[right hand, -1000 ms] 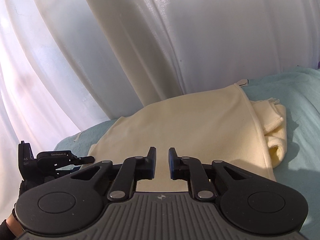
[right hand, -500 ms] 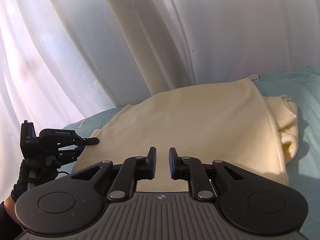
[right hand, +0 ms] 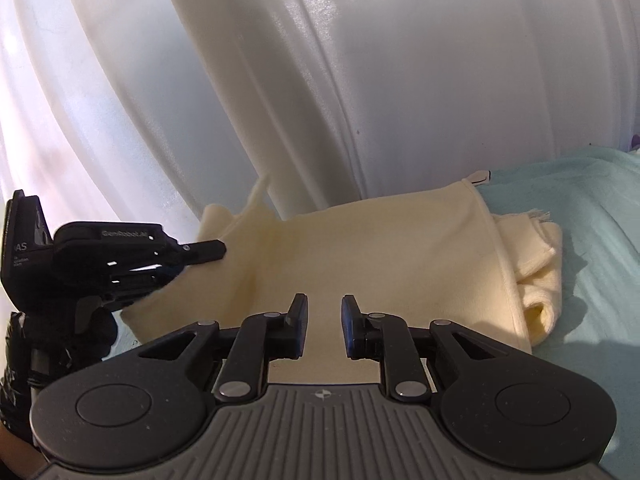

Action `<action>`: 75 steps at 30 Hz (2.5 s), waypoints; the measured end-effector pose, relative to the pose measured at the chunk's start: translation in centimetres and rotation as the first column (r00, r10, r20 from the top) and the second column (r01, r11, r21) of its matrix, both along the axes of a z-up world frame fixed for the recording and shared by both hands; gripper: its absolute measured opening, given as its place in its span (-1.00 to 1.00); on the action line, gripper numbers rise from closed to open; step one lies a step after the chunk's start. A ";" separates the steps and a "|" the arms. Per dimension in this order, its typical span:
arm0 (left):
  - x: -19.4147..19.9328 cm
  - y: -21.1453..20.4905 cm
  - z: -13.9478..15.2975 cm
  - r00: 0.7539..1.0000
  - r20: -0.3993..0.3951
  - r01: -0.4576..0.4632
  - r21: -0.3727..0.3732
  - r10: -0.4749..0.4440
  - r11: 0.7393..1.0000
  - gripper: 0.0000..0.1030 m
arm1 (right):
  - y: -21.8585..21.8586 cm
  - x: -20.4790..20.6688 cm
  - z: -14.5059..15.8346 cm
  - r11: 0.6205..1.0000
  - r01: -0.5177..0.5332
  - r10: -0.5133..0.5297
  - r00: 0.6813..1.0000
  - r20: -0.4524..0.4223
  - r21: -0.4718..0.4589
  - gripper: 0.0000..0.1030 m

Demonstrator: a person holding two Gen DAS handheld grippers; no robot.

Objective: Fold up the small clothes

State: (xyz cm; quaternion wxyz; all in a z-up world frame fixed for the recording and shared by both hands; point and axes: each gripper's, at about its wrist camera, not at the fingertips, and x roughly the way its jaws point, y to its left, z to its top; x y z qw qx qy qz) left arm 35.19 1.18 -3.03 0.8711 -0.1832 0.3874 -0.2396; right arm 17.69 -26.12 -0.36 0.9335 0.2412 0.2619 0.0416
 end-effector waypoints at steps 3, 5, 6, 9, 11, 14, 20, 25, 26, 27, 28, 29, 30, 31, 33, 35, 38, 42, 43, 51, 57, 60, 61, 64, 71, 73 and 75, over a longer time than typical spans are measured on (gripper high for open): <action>-0.1 -3.0 -2.2 0.999 -0.044 0.026 0.096 -0.022 0.995 -0.66 | -0.2 -0.4 -0.2 1.000 0.002 -0.003 1.000 -0.011 -0.023 -0.66; -0.5 -3.9 -3.3 0.998 -0.059 0.032 0.122 -0.025 0.992 -0.65 | -0.5 -0.4 -0.4 1.000 0.005 -0.006 1.000 -0.027 -0.026 -0.66; -0.7 -4.0 -3.3 0.999 -0.045 0.029 0.122 -0.023 0.992 -0.62 | -0.7 -0.5 -0.6 1.000 0.010 -0.011 0.999 -0.034 -0.022 -0.66; -1.0 -4.0 -3.1 0.999 -0.044 0.034 0.132 -0.028 0.991 -0.57 | -1.3 -0.3 -1.0 1.000 0.024 -0.024 0.998 -0.052 -0.001 -0.66; -0.8 -3.7 -3.2 0.998 -0.063 0.037 0.115 -0.030 0.993 -0.54 | -1.4 -0.1 -1.2 1.000 0.029 -0.029 0.998 -0.059 0.011 -0.65; -0.9 -2.8 -2.9 0.996 -0.087 0.037 0.083 -0.030 0.996 -0.49 | -1.3 0.1 -1.3 1.000 0.023 -0.022 0.998 -0.062 0.018 -0.65; -1.3 -2.3 -3.2 0.992 -0.119 0.042 -0.005 -0.043 0.999 -0.26 | -0.9 0.8 -1.3 1.000 -0.009 0.010 0.998 -0.058 0.023 -0.64; -2.7 -1.9 -3.3 0.990 -0.120 0.068 -0.027 -0.071 0.997 -0.13 | -0.8 1.6 -1.9 0.998 -0.028 0.032 0.996 -0.079 0.050 -0.61; -3.1 -1.7 -3.4 0.989 -0.123 0.082 -0.043 -0.086 0.996 -0.09 | -0.9 1.8 -2.0 0.998 -0.035 0.039 0.996 -0.084 0.057 -0.58; -3.6 -1.3 -3.6 0.986 -0.132 0.095 -0.063 -0.103 0.993 -0.01 | -0.9 2.0 -2.1 0.997 -0.040 0.046 0.995 -0.090 0.066 -0.52; -4.2 -1.0 -3.8 0.984 -0.140 0.100 -0.074 -0.110 0.992 0.00 | -1.1 2.4 -2.1 0.995 -0.047 0.054 0.994 -0.096 0.083 -0.49; -4.7 -0.7 -4.0 0.982 -0.145 0.109 -0.084 -0.121 0.990 0.00 | -1.3 2.7 -2.2 0.993 -0.054 0.064 0.993 -0.101 0.103 -0.40; -5.2 -0.4 -4.2 0.978 -0.160 0.121 -0.099 -0.136 0.988 0.00 | -1.6 3.1 -2.4 0.988 -0.064 0.079 0.991 -0.107 0.140 -0.36; -5.7 0.0 -4.7 0.966 -0.204 0.136 -0.130 -0.161 0.982 0.05 | -1.8 3.5 -2.6 0.983 -0.066 0.086 0.990 -0.109 0.170 -0.33; -6.6 0.4 -5.8 0.940 -0.282 0.150 -0.169 -0.194 0.974 0.08 | -2.5 4.7 -2.9 0.963 -0.079 0.110 0.988 -0.108 0.258 -0.17; -7.9 0.9 -5.9 0.945 -0.281 0.135 -0.137 -0.169 0.981 0.07 | -2.9 6.5 -3.4 0.931 -0.100 0.148 0.982 -0.114 0.352 0.06; -9.4 2.7 -4.8 0.975 -0.218 0.038 -0.058 -0.050 0.998 0.07 | -2.5 9.3 -3.9 0.910 -0.124 0.187 0.974 -0.126 0.395 0.10; -9.9 4.8 -3.0 0.991 -0.097 -0.090 0.036 0.093 0.995 0.11 | -1.1 12.4 -5.0 0.900 -0.132 0.223 0.958 -0.179 0.416 0.08; -9.7 4.9 -2.9 0.990 -0.091 -0.103 0.067 0.109 0.992 0.11 | -0.8 12.8 -5.2 0.898 -0.132 0.226 0.957 -0.182 0.420 0.06; -9.4 4.4 -3.9 0.991 -0.079 -0.094 0.156 0.107 0.983 0.11 | 2.6 15.0 -3.2 0.942 -0.221 0.270 0.946 -0.179 0.251 -0.75; -9.4 2.6 -4.1 0.994 -0.059 -0.076 0.202 0.090 0.976 0.11 | 4.1 10.6 2.1 0.953 -0.168 0.169 0.985 -0.019 -0.251 -0.77; -9.4 2.1 -4.1 0.996 -0.062 -0.056 0.183 0.069 0.982 0.11 | 2.7 9.7 1.5 0.942 -0.123 0.115 0.992 -0.043 -0.311 -0.76; -9.3 1.7 -4.2 0.996 -0.068 -0.050 0.185 0.064 0.981 0.11 | 2.0 9.6 0.8 0.948 -0.117 0.101 0.992 -0.071 -0.295 -0.76; -9.2 1.0 -4.7 0.995 -0.076 -0.041 0.190 0.057 0.981 0.11 | -0.5 9.8 -1.3 0.975 -0.082 0.051 0.987 -0.155 -0.206 -0.73; -9.7 0.6 -4.8 0.997 -0.060 -0.032 0.195 0.045 0.980 0.11 | -4.1 9.3 -3.5 0.986 -0.067 0.091 0.983 -0.158 0.153 -0.08; -9.4 0.3 -4.8 0.997 -0.068 -0.029 0.191 0.043 0.981 0.11 | -3.1 10.2 -4.0 0.983 -0.084 0.111 0.980 -0.167 0.162 -0.08; -9.1 0.2 -4.8 0.997 -0.070 -0.018 0.195 0.032 0.981 0.11 | -1.8 11.0 -3.4 0.989 -0.107 0.123 0.978 -0.169 0.103 -0.74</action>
